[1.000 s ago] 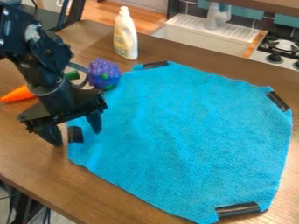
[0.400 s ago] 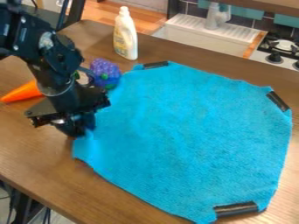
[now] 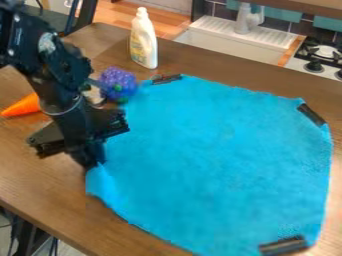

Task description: Fold the cloth from left to top right

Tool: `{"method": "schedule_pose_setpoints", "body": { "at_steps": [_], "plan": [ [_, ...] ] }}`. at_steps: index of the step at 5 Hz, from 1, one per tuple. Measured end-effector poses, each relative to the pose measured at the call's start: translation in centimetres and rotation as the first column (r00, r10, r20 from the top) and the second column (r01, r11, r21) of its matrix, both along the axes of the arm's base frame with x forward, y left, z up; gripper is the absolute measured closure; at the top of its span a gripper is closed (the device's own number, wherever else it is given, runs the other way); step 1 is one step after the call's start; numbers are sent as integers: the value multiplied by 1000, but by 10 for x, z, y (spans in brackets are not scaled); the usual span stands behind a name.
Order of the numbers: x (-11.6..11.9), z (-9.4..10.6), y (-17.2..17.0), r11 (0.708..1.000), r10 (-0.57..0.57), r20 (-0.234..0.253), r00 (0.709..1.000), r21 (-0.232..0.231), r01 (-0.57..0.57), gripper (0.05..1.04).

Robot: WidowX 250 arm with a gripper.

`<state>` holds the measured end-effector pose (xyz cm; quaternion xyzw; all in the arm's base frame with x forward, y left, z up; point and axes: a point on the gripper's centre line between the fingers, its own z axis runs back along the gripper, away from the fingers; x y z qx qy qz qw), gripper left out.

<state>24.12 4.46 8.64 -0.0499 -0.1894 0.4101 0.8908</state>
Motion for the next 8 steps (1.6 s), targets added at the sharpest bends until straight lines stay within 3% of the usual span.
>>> {"method": "schedule_pose_setpoints", "body": {
  "at_steps": [2,4,6,8],
  "plan": [
    [33,35,-36,997,-4,50,999,-78,8,1009],
    [93,44,-58,989,98,32,995,-116,-94,1009],
    [148,66,-99,987,90,86,992,-145,-77,1009],
    [176,61,-121,988,86,94,992,-138,-72,1009]
  ]
}}
